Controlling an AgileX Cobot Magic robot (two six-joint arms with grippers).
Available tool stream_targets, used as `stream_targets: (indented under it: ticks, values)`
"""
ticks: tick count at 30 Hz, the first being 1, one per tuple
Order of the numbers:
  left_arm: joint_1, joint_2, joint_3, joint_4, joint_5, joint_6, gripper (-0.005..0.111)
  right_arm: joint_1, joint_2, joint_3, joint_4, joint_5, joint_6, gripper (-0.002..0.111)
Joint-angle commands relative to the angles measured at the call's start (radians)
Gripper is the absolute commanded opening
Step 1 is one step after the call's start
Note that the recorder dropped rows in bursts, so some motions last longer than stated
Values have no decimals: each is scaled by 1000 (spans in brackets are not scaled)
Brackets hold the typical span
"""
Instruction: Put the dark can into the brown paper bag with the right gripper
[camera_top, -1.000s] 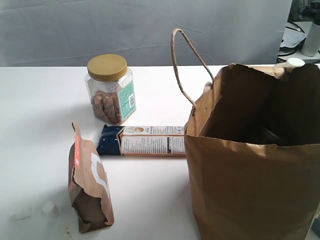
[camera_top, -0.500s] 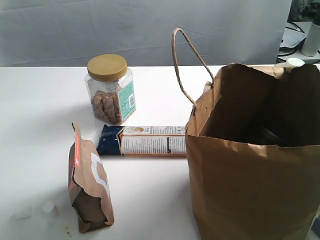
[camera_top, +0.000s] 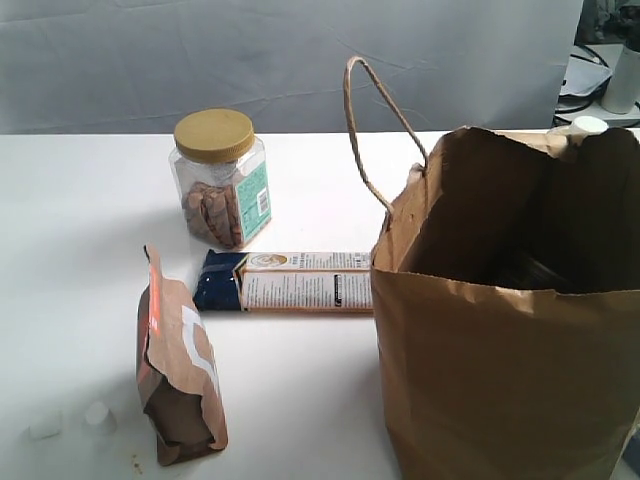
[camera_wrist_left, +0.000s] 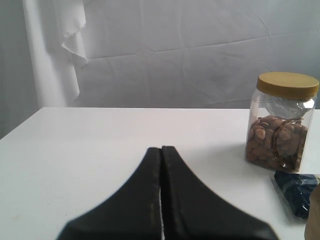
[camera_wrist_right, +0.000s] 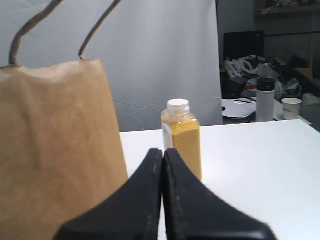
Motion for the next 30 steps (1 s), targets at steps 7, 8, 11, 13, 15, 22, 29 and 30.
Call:
stream_targets:
  ticks: [7,8,11,13,15,22,29,30]
  values:
    - [-6,-3,4,3,-3,-4,0,77,-6,3,-23,37,-15,0]
    - [-6,-3,4,3,-3,-4,0,77,-6,3,1,48,-7,0]
    - [-6,-3,4,3,-3,-4,0,77,-6,3,26,42,-7,0]
    - [-6,-3,4,3,-3,-4,0,77,-6,3,31,42,-7,0]
    - [-6,-3,4,3,-3,-4,0,77,-6,3,31,42,-7,0]
    - [-6,-3,4,3,-3,-4,0,77,-6,3,31,42,-7,0]
    - [-6,-3,4,3,-3,-4,0,77,-6,3,31,42,-7,0]
    - [-6,-3,4,3,-3,-4,0,77,-6,3,31,42,-7,0]
